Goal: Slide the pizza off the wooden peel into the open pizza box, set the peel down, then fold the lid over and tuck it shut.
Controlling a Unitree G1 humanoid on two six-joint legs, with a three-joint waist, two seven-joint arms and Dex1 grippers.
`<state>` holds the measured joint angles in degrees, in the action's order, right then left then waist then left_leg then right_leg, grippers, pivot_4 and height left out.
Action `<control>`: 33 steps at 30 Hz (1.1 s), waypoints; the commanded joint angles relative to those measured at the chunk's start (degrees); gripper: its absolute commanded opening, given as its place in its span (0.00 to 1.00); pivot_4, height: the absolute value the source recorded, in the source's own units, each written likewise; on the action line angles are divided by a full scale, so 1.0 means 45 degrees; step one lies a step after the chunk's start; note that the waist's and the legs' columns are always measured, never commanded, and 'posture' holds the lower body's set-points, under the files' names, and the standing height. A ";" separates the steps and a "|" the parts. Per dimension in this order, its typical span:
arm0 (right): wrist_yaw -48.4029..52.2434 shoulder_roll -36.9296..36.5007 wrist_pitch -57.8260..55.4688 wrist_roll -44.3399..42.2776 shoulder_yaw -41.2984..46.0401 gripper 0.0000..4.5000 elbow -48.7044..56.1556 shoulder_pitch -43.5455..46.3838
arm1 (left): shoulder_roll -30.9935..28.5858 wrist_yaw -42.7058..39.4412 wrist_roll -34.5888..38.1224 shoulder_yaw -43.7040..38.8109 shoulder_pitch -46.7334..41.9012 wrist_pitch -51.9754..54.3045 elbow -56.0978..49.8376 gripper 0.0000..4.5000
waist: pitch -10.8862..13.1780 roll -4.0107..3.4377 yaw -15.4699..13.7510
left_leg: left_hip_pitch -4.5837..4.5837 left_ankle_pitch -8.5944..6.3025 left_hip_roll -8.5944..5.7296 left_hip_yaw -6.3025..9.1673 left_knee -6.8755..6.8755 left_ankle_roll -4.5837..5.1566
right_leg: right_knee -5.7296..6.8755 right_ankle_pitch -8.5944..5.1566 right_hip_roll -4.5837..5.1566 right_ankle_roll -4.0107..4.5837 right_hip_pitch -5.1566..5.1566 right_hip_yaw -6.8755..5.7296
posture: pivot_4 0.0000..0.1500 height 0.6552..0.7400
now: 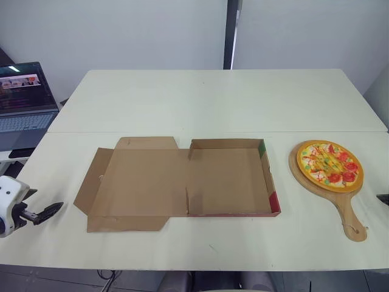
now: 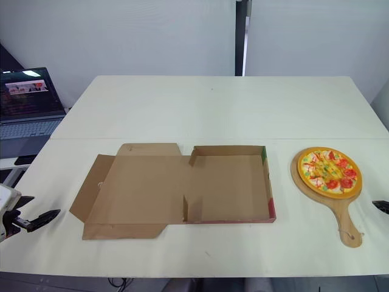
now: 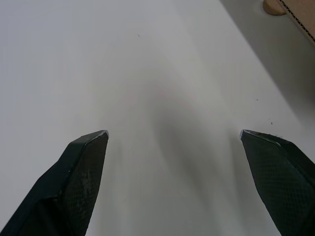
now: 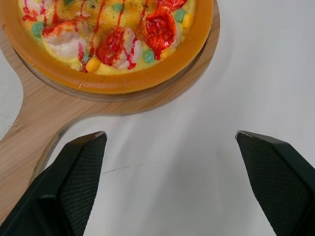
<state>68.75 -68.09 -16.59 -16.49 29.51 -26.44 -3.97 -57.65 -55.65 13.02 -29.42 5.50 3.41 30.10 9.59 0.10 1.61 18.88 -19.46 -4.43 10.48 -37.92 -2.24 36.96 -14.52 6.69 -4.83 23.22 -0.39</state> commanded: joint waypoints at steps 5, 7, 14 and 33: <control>0.0308 -0.0322 0.0489 -0.0019 -0.0046 1.00 -0.0111 0.0513 | -0.0600 -0.1939 0.1112 -0.0547 -0.0298 -0.0103 0.0268 0.99 | 0.0000 0.0000 0.0015 | 0.0000 0.0000 0.0001 -0.0003 -0.0001 0.0000 | 0.0002 0.0000 -0.0002 0.0000 0.0001 -0.0002 | 1.00 1.00; 0.0534 -0.0272 0.0543 -0.0192 0.0017 1.00 0.0017 0.0576 | -0.0619 -0.2549 0.1452 -0.0622 -0.0346 -0.0220 0.0231 0.99 | 0.0000 -0.0002 0.0019 | 0.0000 0.0001 0.0001 -0.0003 -0.0001 -0.0001 | 0.0001 0.0000 -0.0002 0.0000 0.0002 -0.0001 | 1.00 1.00; 0.1152 -0.0005 0.0025 -0.0795 0.0030 1.00 0.1792 0.0510 | -0.0792 -0.3329 0.1233 -0.0253 -0.0285 -0.0888 0.0590 0.99 | 0.0002 -0.0008 0.0020 | -0.0001 0.0001 0.0006 -0.0003 -0.0001 -0.0001 | 0.0002 0.0001 -0.0006 0.0001 0.0003 -0.0001 | 1.00 1.00; 0.1484 -0.0201 -0.0287 -0.0596 -0.0695 1.00 0.3101 0.0838 | -0.0955 -0.4845 0.1624 -0.0325 -0.0273 -0.0104 0.0666 0.99 | 0.0004 -0.0008 0.0013 | 0.0001 0.0001 0.0007 0.0001 -0.0002 -0.0001 | 0.0003 0.0002 -0.0007 0.0003 0.0005 -0.0004 | 1.00 1.00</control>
<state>75.04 -67.73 -18.89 -19.11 25.62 -12.99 -1.04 -60.34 -77.04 19.44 -29.64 3.95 3.00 33.22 9.60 0.06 1.66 18.89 -19.45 -4.39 10.49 -37.93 -2.24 36.97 -14.51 6.66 -4.81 23.24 -0.41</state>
